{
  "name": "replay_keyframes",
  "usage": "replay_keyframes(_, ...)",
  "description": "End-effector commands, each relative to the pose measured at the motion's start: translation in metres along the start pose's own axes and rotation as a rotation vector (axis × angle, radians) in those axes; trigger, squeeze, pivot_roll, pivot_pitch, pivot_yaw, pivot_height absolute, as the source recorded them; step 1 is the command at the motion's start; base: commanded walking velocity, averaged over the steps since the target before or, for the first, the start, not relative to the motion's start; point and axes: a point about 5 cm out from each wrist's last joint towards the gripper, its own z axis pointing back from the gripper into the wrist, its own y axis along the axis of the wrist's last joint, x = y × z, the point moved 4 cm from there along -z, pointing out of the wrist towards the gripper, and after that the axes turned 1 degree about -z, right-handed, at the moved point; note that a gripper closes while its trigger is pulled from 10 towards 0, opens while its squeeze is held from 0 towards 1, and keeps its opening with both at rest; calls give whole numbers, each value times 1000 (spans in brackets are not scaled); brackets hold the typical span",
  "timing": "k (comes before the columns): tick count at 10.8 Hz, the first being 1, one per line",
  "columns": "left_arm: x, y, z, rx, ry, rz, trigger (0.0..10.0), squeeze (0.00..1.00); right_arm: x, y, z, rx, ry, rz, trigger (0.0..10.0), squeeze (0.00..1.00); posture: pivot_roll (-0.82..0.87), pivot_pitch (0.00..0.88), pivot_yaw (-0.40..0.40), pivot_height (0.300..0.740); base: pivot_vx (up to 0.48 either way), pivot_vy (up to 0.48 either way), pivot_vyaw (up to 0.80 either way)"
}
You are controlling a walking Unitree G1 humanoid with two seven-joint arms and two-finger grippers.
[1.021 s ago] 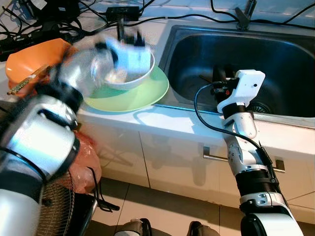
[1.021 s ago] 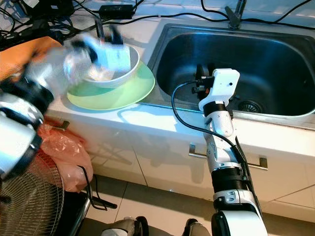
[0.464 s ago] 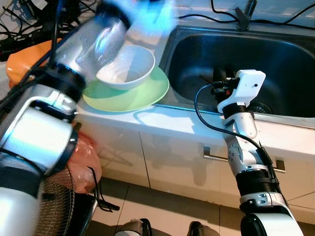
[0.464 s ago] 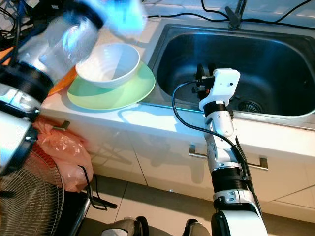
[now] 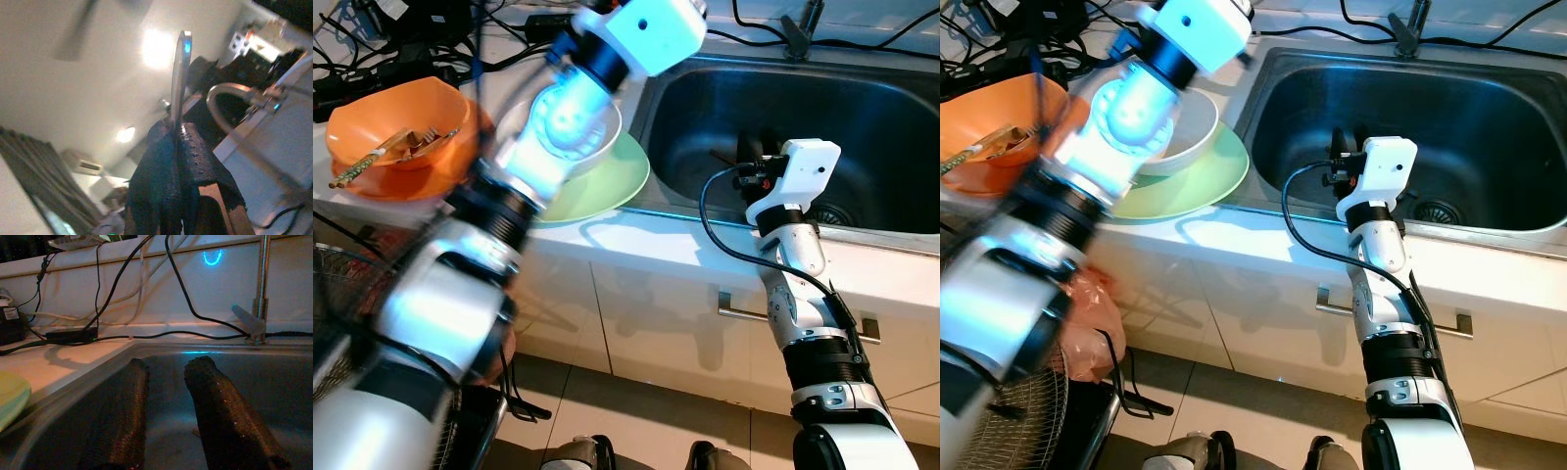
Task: Kitchen organization
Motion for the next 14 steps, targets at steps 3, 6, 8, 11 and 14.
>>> replay_keyframes(3, 2, -3, 4, -36, -4, 181, 10000, 0, -5, 3, 0, 13, 33, 18, 10000, 0, 45, 137, 87, 740, 0, 0, 0)
replay_keyframes(6, 17, -14, 10, -104, -55, 457, 10000, 0, -20, 4, 3, 21, 116, 20, 10000, 0, 40, 136, 96, 740, 0, 0, 0)
replay_keyframes(8, 29, -16, 14, -124, -123, 541, 10000, 0, -26, 4, 5, 23, 149, 18, 10000, 0, 38, 136, 97, 740, 0, 0, 0)
replay_keyframes(11, 54, -14, 22, -141, -259, 651, 10000, 0, -26, 8, 4, 33, 148, 18, 10000, 0, 33, 125, 104, 740, 0, 0, 0)
replay_keyframes(14, 62, -11, 25, -139, -302, 681, 10000, 0, -27, 16, 2, 58, 148, 18, 10000, 0, 26, 123, 108, 740, 0, 0, 0)
